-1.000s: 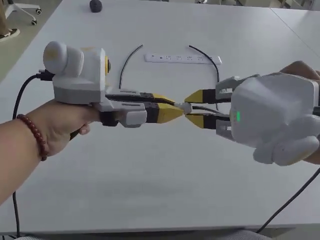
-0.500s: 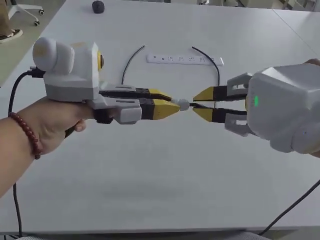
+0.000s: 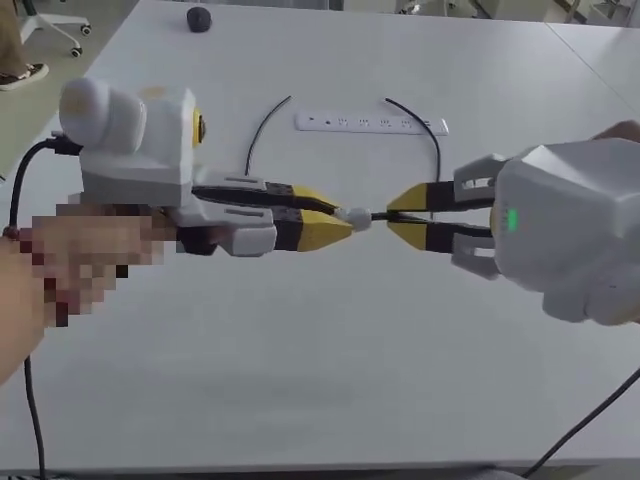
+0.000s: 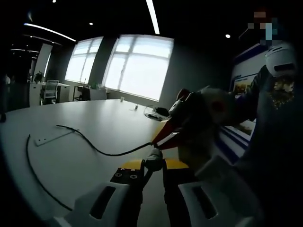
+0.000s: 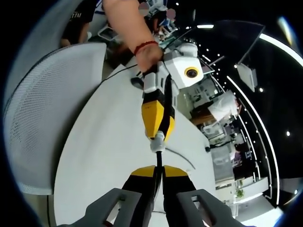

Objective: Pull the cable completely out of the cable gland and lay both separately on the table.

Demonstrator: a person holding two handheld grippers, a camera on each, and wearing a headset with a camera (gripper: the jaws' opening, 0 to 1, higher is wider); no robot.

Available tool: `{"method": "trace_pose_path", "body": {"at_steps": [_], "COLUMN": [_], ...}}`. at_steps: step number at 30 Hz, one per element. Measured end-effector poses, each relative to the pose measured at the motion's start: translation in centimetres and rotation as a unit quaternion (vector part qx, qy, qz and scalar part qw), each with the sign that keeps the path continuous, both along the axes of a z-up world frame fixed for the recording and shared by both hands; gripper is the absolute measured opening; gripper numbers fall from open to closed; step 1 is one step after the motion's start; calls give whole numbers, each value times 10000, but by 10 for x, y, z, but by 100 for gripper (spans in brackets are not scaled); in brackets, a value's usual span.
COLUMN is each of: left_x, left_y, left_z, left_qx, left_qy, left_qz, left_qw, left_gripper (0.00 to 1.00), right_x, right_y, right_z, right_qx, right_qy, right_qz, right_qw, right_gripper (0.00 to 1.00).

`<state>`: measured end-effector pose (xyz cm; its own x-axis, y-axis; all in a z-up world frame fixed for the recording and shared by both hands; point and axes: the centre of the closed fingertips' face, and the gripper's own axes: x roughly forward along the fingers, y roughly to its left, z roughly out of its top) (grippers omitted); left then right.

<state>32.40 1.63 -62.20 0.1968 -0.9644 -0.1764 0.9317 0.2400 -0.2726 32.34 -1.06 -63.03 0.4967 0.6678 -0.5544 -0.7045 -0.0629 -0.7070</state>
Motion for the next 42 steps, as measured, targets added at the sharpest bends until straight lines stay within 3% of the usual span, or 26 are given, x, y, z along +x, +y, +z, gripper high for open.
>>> {"method": "trace_pose_path", "body": {"at_steps": [13,19,23,25,26,28,32,36,42], "left_x": [-1,4,7,8,9,11,15,17,23], "left_y": [17,25,28,28,28,28,26,24,27], "left_z": [-5,-3,-2,-2,-3,-3,4,11,18], "left_qx": [212,333,411,444,459,486,409,377,288], "left_qy": [-86,-83,-129,-146,-151,-144,-160,-196,-228], "left_qz": [-4,46,62,50,52,68,105,112,180], "left_qw": [9997,9994,9991,9989,9988,9987,9990,9990,9992], "left_gripper": [16,16,16,16,16,16,16,16,15], "right_x": [6,17,26,30,31,37,42,43,45], "right_y": [-17,-34,-47,-50,-52,-58,-67,-72,-86], "right_z": [-4,-16,-32,-37,-43,-57,-79,-92,-109], "right_qx": [-21,96,113,90,114,-28,-143,-214,-242], "right_qy": [4,219,445,434,567,618,852,953,1238], "right_qz": [-136,-424,-677,-713,-782,-874,-1053,-1121,-1387], "right_qw": [9999,9988,9967,9965,9953,9943,9907,9889,9823], "right_gripper": [0,0,0,0,0,0,0,0,0]}}
